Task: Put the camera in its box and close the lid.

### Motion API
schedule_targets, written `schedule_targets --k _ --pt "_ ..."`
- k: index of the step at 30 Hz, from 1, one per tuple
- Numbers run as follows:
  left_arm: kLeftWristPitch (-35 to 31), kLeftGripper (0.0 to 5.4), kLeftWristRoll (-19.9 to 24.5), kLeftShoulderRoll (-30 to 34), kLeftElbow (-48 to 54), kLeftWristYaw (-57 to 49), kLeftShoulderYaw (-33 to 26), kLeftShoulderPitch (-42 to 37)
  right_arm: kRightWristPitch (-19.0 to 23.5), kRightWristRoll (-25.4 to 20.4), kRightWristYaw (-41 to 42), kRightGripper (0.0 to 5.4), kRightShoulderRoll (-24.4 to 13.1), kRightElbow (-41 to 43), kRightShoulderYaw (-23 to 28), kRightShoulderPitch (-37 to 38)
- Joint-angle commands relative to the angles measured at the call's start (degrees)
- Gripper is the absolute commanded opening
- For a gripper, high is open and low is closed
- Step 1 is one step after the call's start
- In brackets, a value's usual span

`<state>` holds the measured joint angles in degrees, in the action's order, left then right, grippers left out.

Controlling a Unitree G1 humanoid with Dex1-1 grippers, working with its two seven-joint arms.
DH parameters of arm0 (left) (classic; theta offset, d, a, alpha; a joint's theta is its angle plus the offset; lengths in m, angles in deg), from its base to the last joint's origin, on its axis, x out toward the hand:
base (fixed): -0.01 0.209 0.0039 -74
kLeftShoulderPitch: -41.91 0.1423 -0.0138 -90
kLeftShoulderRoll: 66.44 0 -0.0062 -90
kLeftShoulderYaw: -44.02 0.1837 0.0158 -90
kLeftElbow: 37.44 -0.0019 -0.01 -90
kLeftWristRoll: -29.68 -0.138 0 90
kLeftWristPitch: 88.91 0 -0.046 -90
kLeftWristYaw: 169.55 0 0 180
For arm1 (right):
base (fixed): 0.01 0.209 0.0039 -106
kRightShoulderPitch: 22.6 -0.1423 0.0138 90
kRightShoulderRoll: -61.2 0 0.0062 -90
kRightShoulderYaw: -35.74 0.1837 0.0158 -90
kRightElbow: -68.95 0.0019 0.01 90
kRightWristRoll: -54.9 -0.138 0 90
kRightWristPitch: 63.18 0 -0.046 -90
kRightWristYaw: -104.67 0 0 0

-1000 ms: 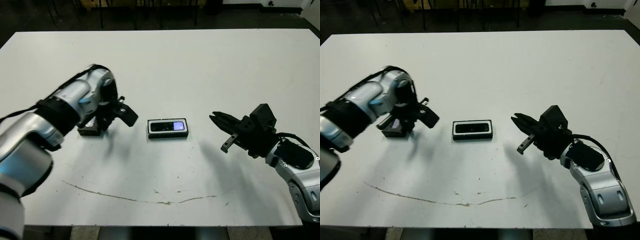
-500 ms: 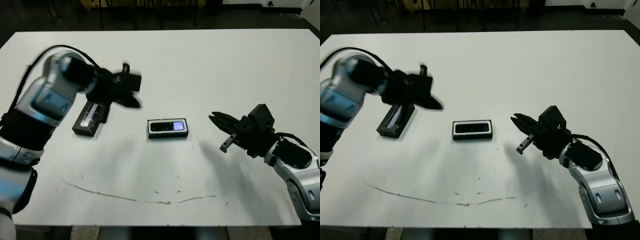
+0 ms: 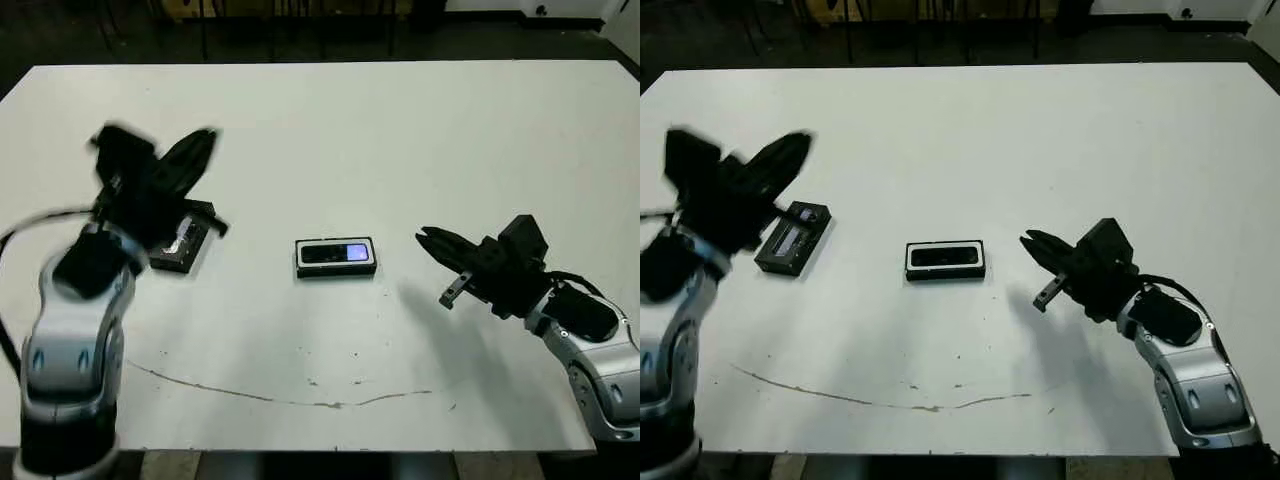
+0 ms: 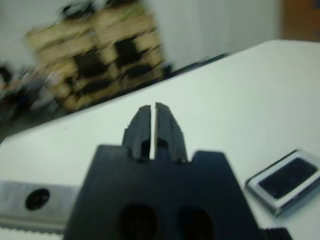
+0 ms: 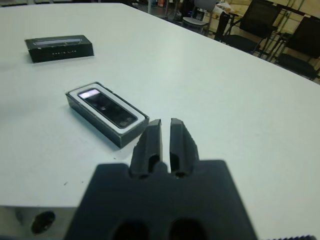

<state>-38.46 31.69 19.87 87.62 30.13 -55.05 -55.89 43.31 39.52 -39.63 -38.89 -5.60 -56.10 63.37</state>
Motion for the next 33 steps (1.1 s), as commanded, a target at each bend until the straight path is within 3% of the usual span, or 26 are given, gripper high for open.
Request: schedule_targets --k 1,6,14,21,26,33 --pt "-3.09 0.62 2.09 -0.20 1.55 -1.29 -1.31 4.26 -0.64 0.00 0.35 0.00 0.54 -1.71 -0.24 0.74" --pt "-6.20 1.55 5.88 -0.49 1.41 -2.37 -2.83 6.28 -3.54 0.40 1.13 0.00 1.51 -3.94 -1.19 0.83" --pt "-12.03 3.01 11.36 0.02 -0.79 -4.80 -4.23 3.55 -4.32 1.40 1.44 0.00 1.96 -5.71 -2.86 0.80" --pt "-10.58 4.31 10.95 -0.10 -5.18 -7.77 -3.69 1.61 -6.49 0.22 3.71 0.00 2.10 -8.88 -2.51 0.58" --pt "-8.22 5.25 10.45 1.05 -11.19 -8.36 -2.75 -0.24 -5.77 0.61 3.67 0.00 1.73 -8.61 -2.62 0.63" --pt "-6.61 5.39 10.73 2.64 -18.12 -7.47 -1.60 -2.28 -7.21 0.60 4.56 0.00 1.85 -9.56 -2.58 0.47"
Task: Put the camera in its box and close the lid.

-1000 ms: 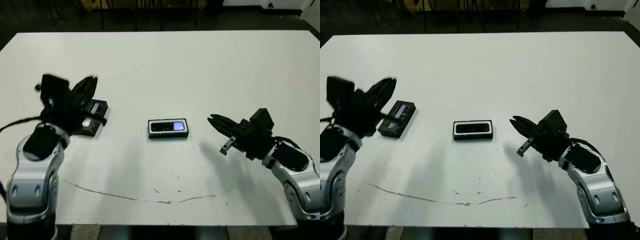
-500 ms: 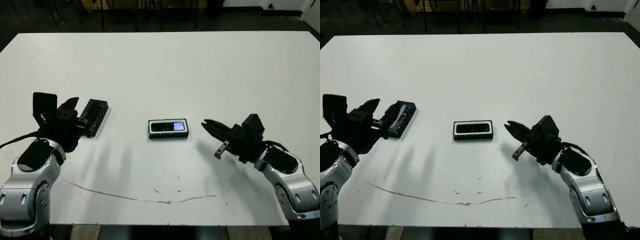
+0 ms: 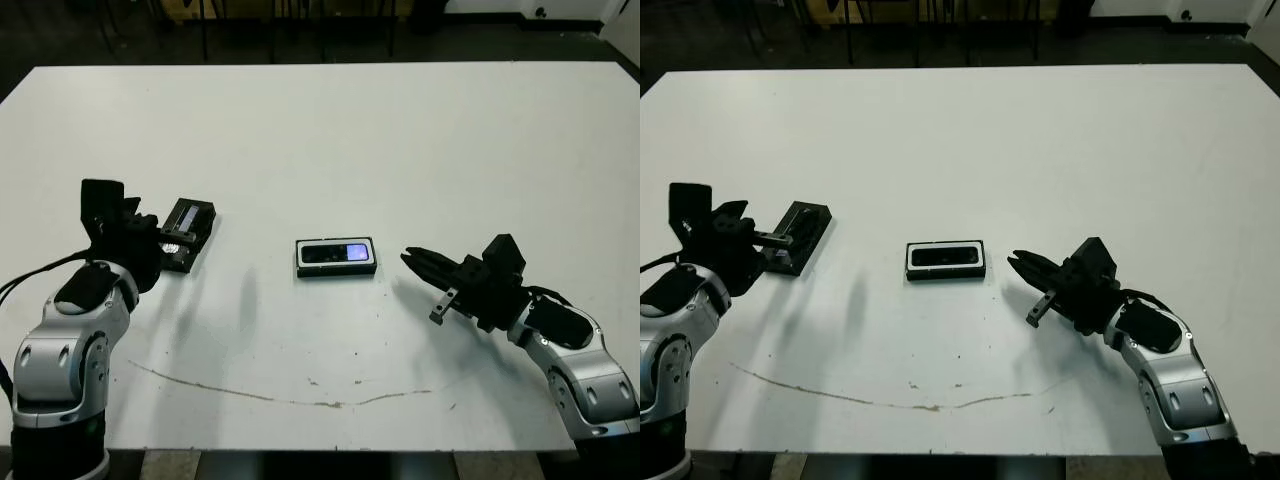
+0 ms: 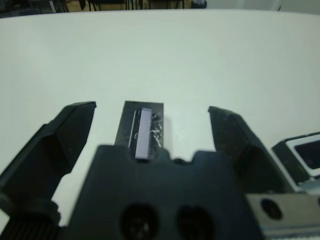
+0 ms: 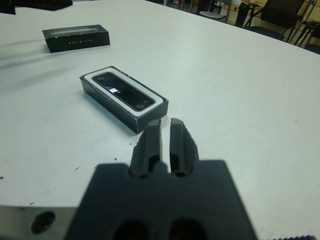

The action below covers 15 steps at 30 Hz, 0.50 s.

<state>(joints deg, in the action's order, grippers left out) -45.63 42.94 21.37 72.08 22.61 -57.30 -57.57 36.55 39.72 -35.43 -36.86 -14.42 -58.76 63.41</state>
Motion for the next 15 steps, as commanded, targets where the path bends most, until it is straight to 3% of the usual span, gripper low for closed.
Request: schedule_targets --k 1,15 --pt "0.74 5.39 -0.76 1.55 -3.39 0.20 0.94 -0.89 -0.56 0.32 0.44 0.00 -0.17 -0.82 0.11 0.42" --pt "5.14 5.39 -2.14 6.81 -14.96 5.83 5.05 -2.55 -0.71 0.26 0.51 0.00 -0.35 -1.16 0.51 0.47"
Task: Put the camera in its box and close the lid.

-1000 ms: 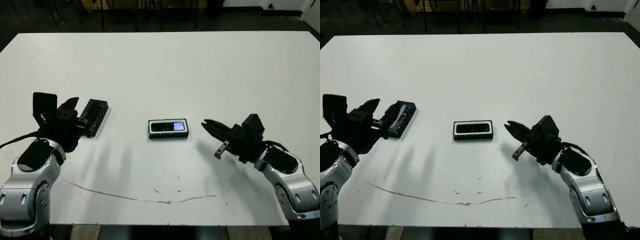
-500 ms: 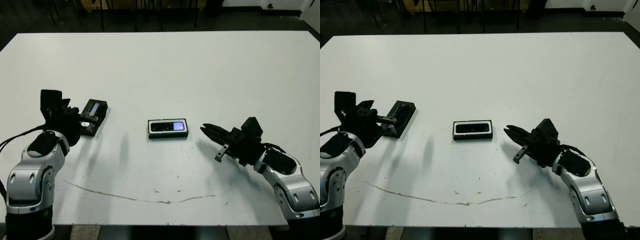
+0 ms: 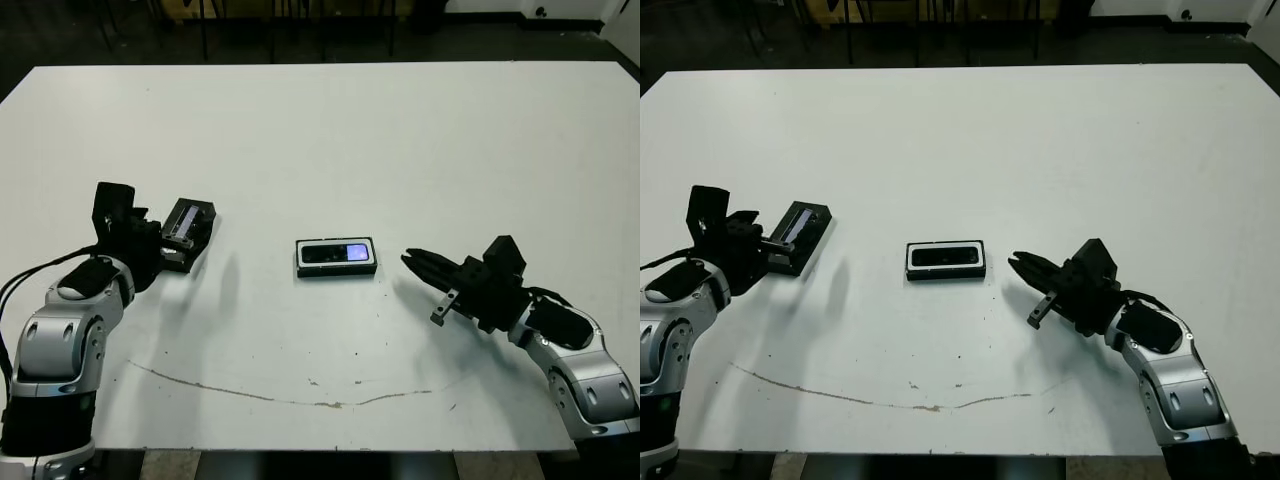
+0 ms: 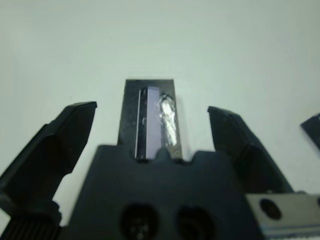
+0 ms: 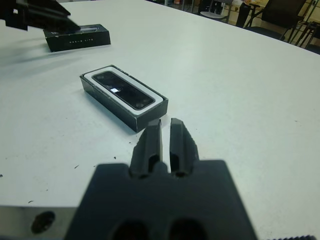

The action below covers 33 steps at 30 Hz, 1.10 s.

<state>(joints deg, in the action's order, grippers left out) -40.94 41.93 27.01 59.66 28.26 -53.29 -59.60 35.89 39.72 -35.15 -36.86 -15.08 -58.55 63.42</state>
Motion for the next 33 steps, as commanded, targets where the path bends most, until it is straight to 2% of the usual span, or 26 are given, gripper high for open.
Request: schedule_targets --k 1,10,14,20,23,26,31,33 --pt "0.32 5.39 -1.40 1.31 -3.09 0.12 1.33 -0.66 0.13 0.18 0.24 0.00 -0.38 -0.39 0.36 0.47" --pt "1.67 5.39 -3.55 1.54 -8.89 -0.07 3.00 -0.86 -0.54 -1.24 1.44 0.00 0.13 -1.64 0.98 0.38" --pt "2.36 5.39 -3.33 0.09 -11.32 -1.08 2.37 -0.61 -0.54 -0.10 0.73 0.00 -0.42 -0.71 0.76 0.68" --pt "4.25 5.39 -2.63 -2.50 -13.48 -3.53 0.66 0.16 -0.18 -0.94 1.20 0.00 -0.19 -1.04 1.13 0.77" --pt "4.13 5.09 -0.62 -5.13 -13.85 -5.75 -2.34 0.41 -0.05 -0.27 0.57 0.00 -0.39 -0.36 0.99 1.04" --pt "4.15 4.57 0.27 -7.15 -12.78 -8.01 -3.99 1.06 -0.68 -0.28 0.83 0.00 -0.32 -0.73 0.98 1.00" --pt "7.92 3.62 -1.50 -5.23 -10.91 -5.05 -0.65 3.02 1.98 -0.22 -0.13 0.00 -0.73 1.05 0.93 1.34" --pt "8.84 3.24 -2.39 -3.75 -10.01 -3.25 1.20 3.52 1.09 -0.58 0.31 0.00 -0.32 0.27 1.09 1.36"
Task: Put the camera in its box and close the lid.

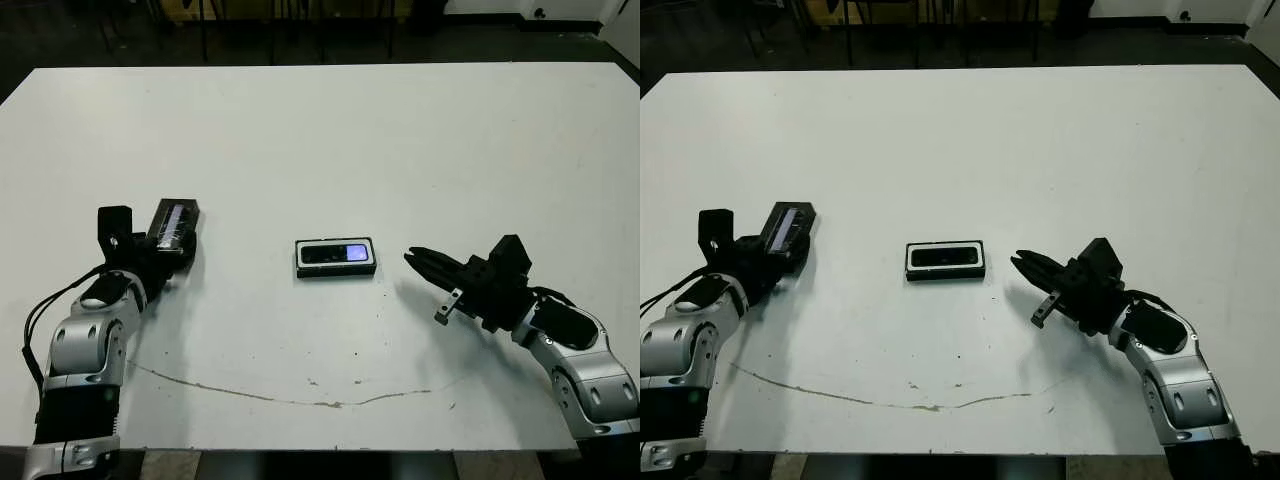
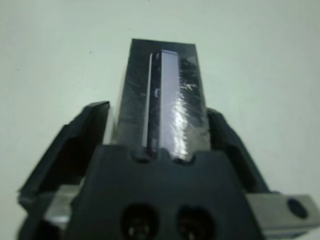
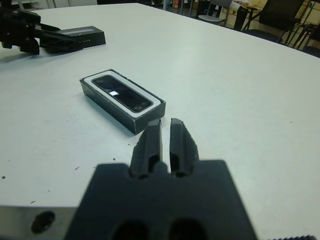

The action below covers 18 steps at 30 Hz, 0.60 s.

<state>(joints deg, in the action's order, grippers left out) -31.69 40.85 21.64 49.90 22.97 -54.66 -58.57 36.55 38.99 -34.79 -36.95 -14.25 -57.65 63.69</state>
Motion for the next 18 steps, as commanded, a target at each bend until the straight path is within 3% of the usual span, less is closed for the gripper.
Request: schedule_targets --k 1,3,13,16,18 --pt "-0.17 3.03 -1.55 2.24 0.14 2.89 3.27 2.68 0.45 0.09 -0.01 0.00 -0.19 -0.59 0.20 1.13" --pt "-0.25 2.78 -1.81 3.25 0.89 4.29 4.32 2.89 0.61 0.07 0.01 0.00 -0.22 -0.53 0.19 1.15" --pt "-0.54 2.76 -2.43 5.88 9.68 6.75 6.26 5.06 -0.50 0.09 -0.02 0.00 0.18 -0.64 0.20 1.62" --pt "1.83 2.76 -2.21 6.25 11.29 7.44 5.66 4.86 1.42 -0.43 -0.55 0.00 0.19 0.08 0.29 1.61" --pt "4.51 2.76 -2.50 7.42 11.70 8.72 5.66 4.05 0.57 0.21 -1.29 0.00 0.36 0.20 0.33 1.72"
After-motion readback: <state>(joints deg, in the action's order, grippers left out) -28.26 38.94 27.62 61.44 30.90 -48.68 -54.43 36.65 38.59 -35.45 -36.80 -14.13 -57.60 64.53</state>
